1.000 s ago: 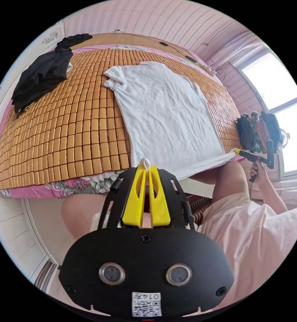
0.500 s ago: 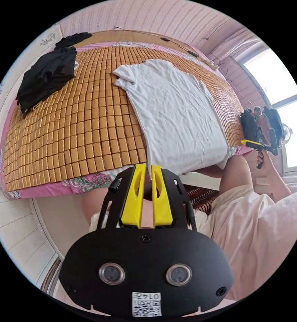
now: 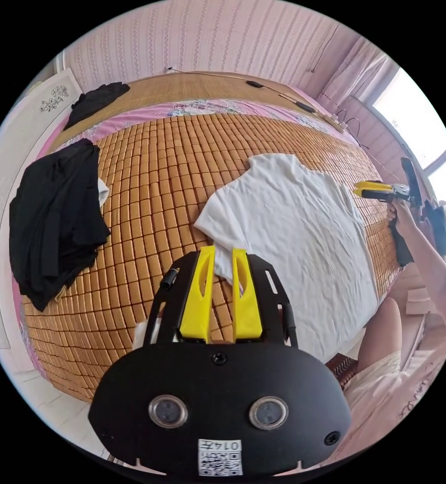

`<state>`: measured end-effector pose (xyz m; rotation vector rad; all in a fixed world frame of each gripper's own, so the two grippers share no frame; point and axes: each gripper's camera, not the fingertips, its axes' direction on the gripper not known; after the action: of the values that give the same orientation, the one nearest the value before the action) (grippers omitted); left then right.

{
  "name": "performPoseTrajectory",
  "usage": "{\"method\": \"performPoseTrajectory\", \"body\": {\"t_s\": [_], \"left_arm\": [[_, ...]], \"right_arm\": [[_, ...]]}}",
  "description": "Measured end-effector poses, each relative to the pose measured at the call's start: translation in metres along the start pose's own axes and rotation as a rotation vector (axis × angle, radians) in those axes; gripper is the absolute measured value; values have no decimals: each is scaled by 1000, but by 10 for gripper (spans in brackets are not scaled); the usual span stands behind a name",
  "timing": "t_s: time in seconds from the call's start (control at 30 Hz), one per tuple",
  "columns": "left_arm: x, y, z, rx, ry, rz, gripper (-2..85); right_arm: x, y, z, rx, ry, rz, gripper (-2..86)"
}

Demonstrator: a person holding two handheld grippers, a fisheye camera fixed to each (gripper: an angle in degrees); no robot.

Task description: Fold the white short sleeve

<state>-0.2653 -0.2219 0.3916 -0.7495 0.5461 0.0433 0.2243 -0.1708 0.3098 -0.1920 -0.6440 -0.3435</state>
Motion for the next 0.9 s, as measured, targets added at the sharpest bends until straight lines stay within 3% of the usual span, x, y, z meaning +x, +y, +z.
{"method": "performPoseTrajectory", "body": {"t_s": [0.2, 0.37, 0.53, 0.9], "left_arm": [[-32, -59, 51, -65, 12, -105, 84], [-42, -72, 38, -21, 19, -52, 17], [-53, -95, 20, 58, 24, -69, 1], [-70, -159, -5, 158, 13, -145, -6]], "right_arm": [[-2, -91, 61, 50, -11, -23, 128], [-3, -121, 100, -9, -71, -11, 63], [11, -143, 92, 59, 1, 6, 13], [43, -209, 79, 98, 86, 40, 5]]}}
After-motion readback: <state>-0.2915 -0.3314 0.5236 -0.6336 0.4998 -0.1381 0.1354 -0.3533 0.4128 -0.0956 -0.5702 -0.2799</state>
